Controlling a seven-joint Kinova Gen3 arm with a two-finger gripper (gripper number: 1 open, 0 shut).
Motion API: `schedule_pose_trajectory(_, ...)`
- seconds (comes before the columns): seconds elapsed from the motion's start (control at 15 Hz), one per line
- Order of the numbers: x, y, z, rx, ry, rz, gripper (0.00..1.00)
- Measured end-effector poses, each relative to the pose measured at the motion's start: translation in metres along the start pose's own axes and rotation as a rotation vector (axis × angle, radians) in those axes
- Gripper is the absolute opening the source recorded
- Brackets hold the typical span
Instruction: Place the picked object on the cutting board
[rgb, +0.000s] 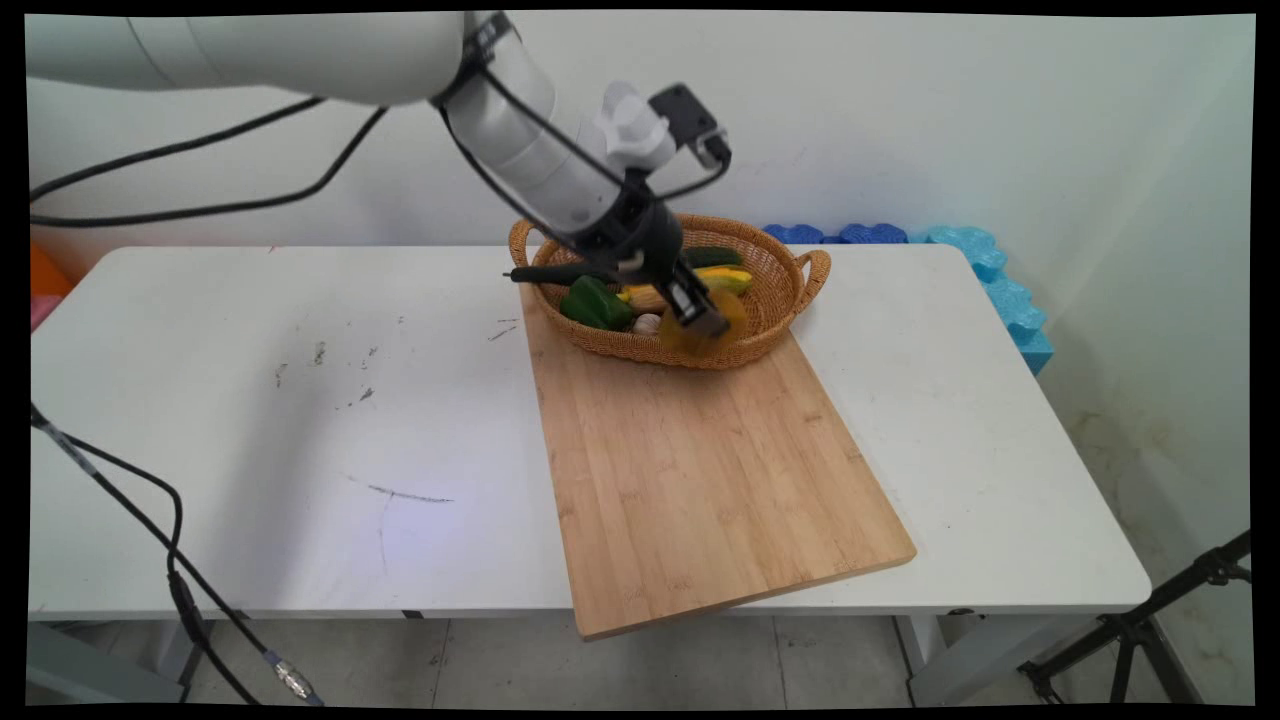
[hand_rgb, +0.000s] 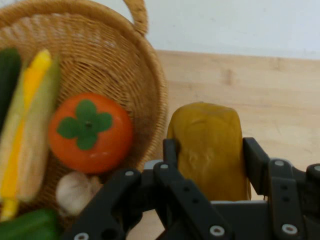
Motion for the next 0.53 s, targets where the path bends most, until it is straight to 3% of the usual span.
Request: schedule_pose_trajectory(0.53, -0.02, 0.033, 0.052, -0.034, -0.036, 0.024, 0.0)
